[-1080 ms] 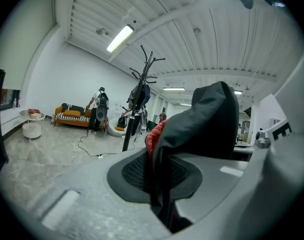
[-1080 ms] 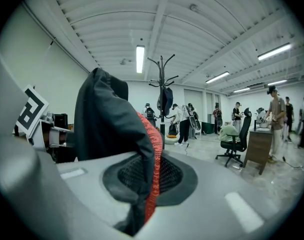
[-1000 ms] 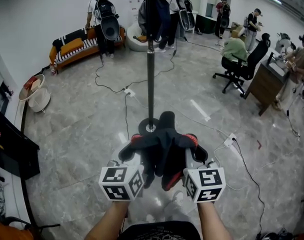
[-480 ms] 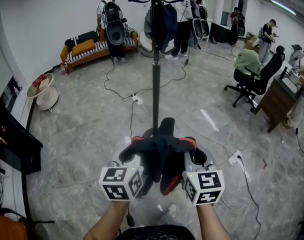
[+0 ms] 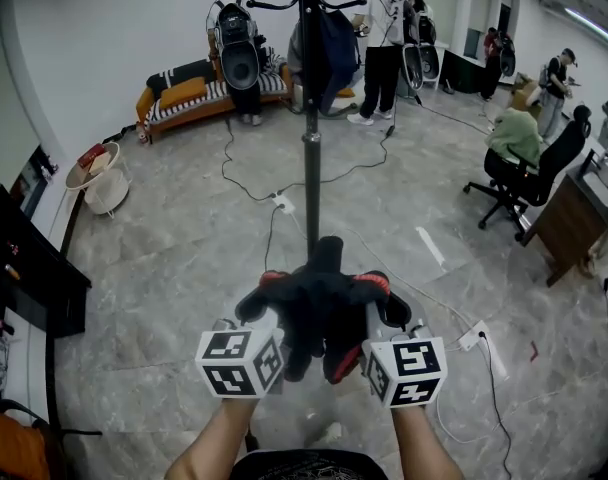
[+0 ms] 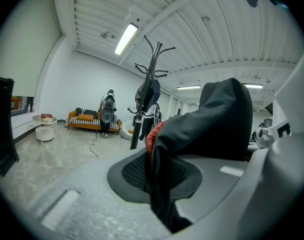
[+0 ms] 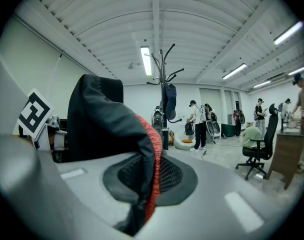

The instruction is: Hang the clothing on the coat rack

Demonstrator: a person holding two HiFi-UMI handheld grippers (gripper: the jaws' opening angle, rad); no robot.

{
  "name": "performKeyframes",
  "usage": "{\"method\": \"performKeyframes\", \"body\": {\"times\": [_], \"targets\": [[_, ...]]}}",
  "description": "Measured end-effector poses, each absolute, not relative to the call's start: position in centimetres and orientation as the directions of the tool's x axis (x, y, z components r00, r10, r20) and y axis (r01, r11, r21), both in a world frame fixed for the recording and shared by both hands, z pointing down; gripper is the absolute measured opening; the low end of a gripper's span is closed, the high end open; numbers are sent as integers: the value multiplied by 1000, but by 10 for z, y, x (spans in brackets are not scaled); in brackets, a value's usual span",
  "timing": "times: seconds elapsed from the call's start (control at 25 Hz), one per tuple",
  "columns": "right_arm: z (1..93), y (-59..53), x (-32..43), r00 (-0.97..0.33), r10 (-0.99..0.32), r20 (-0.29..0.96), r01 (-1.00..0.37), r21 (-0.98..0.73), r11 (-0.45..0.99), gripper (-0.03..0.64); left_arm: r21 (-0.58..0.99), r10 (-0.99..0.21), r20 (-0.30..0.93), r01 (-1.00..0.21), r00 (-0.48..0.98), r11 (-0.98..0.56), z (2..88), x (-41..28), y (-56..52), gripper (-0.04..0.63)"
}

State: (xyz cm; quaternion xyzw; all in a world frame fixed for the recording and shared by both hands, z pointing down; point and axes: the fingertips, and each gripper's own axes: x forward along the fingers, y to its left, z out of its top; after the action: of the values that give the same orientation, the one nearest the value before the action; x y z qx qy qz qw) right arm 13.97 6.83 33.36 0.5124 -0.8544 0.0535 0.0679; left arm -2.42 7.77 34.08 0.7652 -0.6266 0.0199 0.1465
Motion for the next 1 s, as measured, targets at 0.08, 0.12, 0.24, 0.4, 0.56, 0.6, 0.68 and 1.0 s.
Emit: {"method": "performKeyframes", "body": {"times": [0.08, 0.12, 0.24, 0.4, 0.56, 0.6, 0.68, 1.0], "targets": [[333, 58, 147, -476, -863, 169, -877, -23, 480, 25, 195, -956, 215, -968, 201, -159, 341, -17, 70, 32], [333, 53, 150, -483, -859, 169, -873, -24, 487, 25, 194, -957, 217, -970, 192, -150, 340, -14, 66, 32], [333, 41, 158, -503, -847, 170, -862, -25, 507, 25, 192, -961, 221, -974, 165, -123, 340, -7, 54, 32], [334, 28, 167, -516, -840, 171, -854, -23, 520, 25, 199, -965, 217, -975, 147, -104, 341, 1, 44, 32], [334, 20, 171, -524, -834, 169, -849, -24, 528, 25, 203, -966, 219, -975, 136, -91, 342, 4, 37, 32], [334, 19, 172, -526, -834, 168, -848, -24, 530, 25, 203, -966, 219, -975, 134, -89, 342, 5, 36, 32], [334, 16, 173, -527, -833, 167, -847, -27, 530, 25, 202, -967, 219, -976, 132, -88, 342, 6, 34, 32], [336, -2, 169, -525, -833, 173, -849, -29, 528, 25, 207, -966, 222, -975, 134, -88, 344, 2, 13, 32]]}}
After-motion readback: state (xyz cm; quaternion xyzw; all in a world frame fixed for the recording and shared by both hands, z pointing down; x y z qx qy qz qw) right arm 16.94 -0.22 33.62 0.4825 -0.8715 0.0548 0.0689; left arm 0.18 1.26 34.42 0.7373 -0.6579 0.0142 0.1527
